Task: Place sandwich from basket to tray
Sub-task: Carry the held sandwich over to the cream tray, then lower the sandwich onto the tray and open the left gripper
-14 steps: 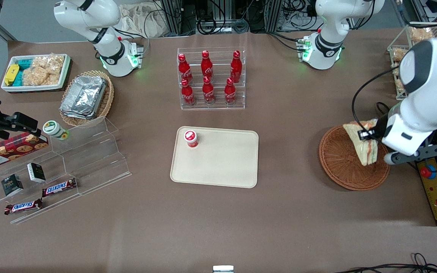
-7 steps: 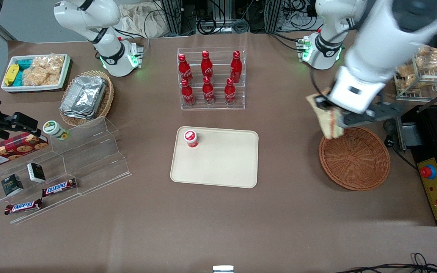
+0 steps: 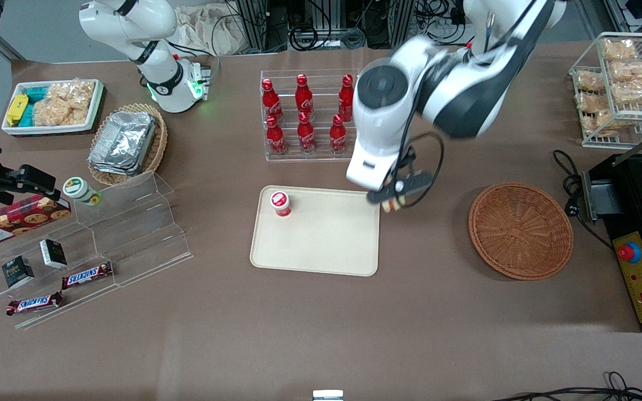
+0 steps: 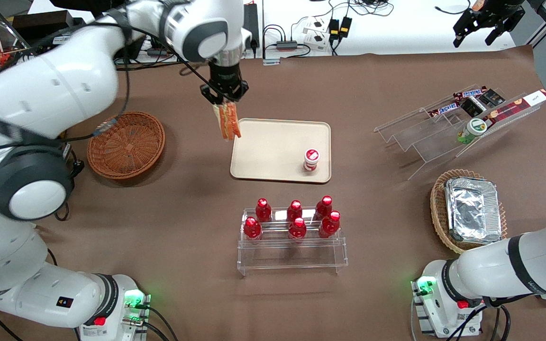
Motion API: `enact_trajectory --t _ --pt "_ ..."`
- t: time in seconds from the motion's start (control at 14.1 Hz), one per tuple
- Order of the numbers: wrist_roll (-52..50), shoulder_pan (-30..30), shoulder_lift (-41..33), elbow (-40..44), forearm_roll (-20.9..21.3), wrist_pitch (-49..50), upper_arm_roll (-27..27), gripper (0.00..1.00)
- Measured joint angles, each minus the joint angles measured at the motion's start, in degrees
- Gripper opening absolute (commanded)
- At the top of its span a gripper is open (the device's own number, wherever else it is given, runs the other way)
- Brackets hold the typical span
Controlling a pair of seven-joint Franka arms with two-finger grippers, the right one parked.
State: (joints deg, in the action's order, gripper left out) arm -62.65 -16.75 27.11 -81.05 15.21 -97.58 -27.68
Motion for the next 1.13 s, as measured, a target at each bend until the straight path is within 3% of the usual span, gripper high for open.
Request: enact_trajectory --t 0.28,0.64,0.78,0.85,0.92,0.99,1.13 --pt "-2.11 0.03 11.21 0.24 2.53 -11.01 0.46 0.0" --pt "-4.94 -0.45 18.55 0.41 5.97 -19.23 0.42 0.0" --pt "-5.27 -0.5 19.97 0.46 6.17 -20.4 0.42 0.22" --pt "-5.31 -0.49 20.26 0.51 6.17 -20.57 0.42 0.42" --pt "-5.38 -0.49 20.33 0.56 6.17 -20.6 0.42 0.8" --pt "-5.44 -0.49 20.32 0.69 6.17 -20.6 0.42 1.0" --pt "-5.46 -0.49 20.3 1.23 6.2 -20.6 0.41 1.0"
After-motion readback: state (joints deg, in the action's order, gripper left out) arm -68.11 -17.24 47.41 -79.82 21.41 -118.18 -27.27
